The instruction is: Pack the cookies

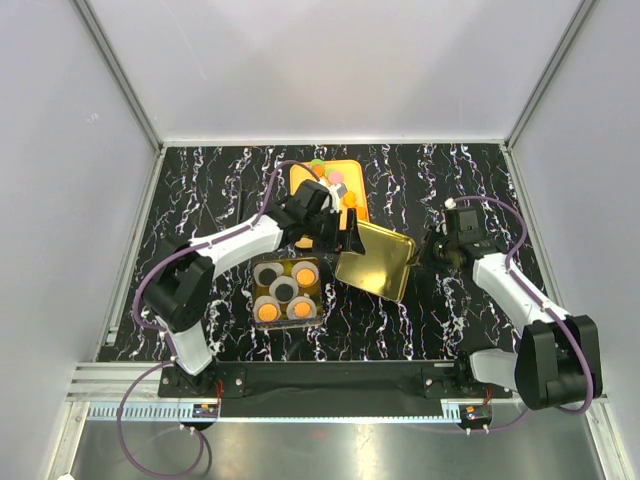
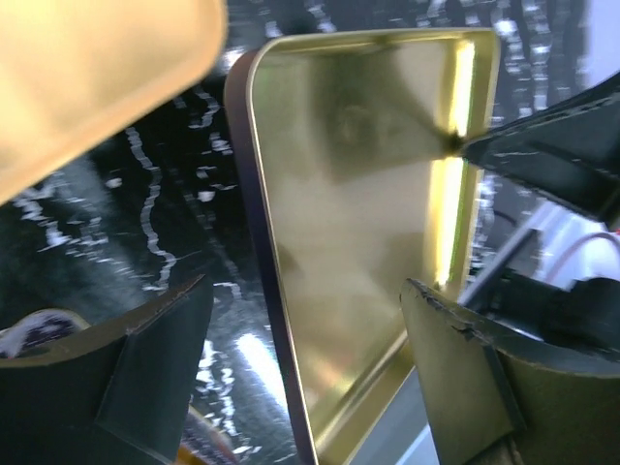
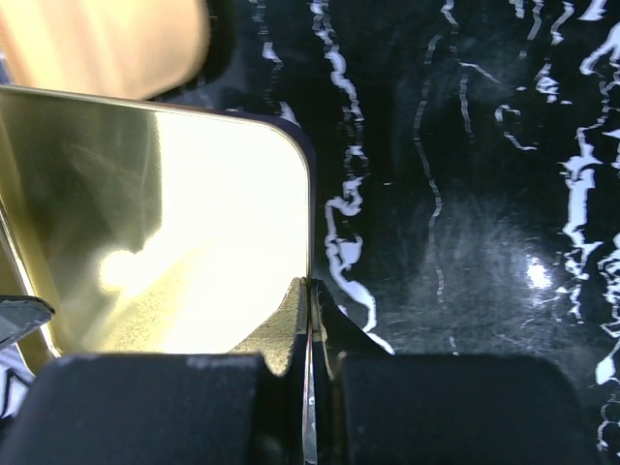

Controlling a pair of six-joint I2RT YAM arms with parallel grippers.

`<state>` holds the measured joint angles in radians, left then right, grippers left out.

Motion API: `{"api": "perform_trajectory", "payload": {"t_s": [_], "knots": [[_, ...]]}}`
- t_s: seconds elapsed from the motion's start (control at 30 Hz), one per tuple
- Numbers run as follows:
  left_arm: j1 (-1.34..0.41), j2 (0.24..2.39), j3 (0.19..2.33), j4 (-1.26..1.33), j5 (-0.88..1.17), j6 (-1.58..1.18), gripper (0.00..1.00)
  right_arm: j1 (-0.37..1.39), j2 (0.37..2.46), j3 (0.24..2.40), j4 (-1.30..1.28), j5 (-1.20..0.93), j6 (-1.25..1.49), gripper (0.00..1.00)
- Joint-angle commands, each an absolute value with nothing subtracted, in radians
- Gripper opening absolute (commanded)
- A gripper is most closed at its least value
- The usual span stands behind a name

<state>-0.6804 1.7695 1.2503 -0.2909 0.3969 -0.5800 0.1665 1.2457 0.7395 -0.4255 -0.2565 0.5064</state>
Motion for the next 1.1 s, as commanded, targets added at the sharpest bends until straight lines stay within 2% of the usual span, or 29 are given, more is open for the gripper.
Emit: {"api": "perform_trajectory", "payload": {"t_s": [0.0, 0.17, 0.2, 0.27, 0.3, 0.33, 0.4, 0.43, 0.47, 0.57, 0.7, 0.87, 1.0, 1.07], "knots": [[-0.673, 1.701, 1.261, -0.175, 0.503, -0.656, 0.81, 0.173, 1.192, 0.781, -0.402, -0.324, 0.535, 0.0], [-0.673, 1.675, 1.227, -0.101, 0.558, -0.738, 0.67, 0.172, 1.167, 0.798, -0.396, -0.327, 0.549, 0.0], [-0.675, 1.661, 1.224, -0.094, 0.557, -0.742, 0.57, 0.173, 1.167, 0.804, -0.397, -0.325, 0.548, 0.0], [-0.675, 1.655, 1.223, -0.091, 0.575, -0.752, 0.47, 0.173, 1.166, 0.804, -0.396, -0.324, 0.546, 0.02], [-0.673, 1.654, 1.224, -0.091, 0.583, -0.753, 0.36, 0.172, 1.16, 0.804, -0.394, -0.324, 0.546, 0.04], [-0.673, 1.652, 1.23, -0.092, 0.586, -0.753, 0.3, 0.173, 1.154, 0.801, -0.391, -0.321, 0.546, 0.06], [-0.675, 1.651, 1.233, -0.103, 0.594, -0.753, 0.19, 0.173, 1.144, 0.798, -0.388, -0.319, 0.543, 0.15], [-0.673, 1.649, 1.235, -0.107, 0.592, -0.753, 0.05, 0.173, 1.14, 0.798, -0.393, -0.311, 0.54, 0.2], [-0.673, 1.644, 1.238, -0.118, 0.585, -0.747, 0.0, 0.172, 1.135, 0.798, -0.394, -0.304, 0.535, 0.3], [-0.673, 1.637, 1.252, -0.153, 0.572, -0.733, 0.0, 0.173, 1.121, 0.801, -0.403, -0.282, 0.515, 0.47], [-0.658, 1.628, 1.288, -0.248, 0.557, -0.703, 0.0, 0.173, 1.085, 0.825, -0.443, -0.227, 0.47, 0.63], [-0.591, 1.608, 1.315, -0.334, 0.564, -0.652, 0.0, 0.241, 0.996, 0.862, -0.506, -0.12, 0.428, 0.72], [-0.554, 1.591, 1.327, -0.406, 0.574, -0.62, 0.0, 0.421, 0.983, 0.948, -0.555, 0.045, 0.404, 0.75], [-0.542, 1.588, 1.338, -0.428, 0.572, -0.604, 0.0, 0.57, 1.002, 0.988, -0.581, 0.184, 0.399, 0.78]]}}
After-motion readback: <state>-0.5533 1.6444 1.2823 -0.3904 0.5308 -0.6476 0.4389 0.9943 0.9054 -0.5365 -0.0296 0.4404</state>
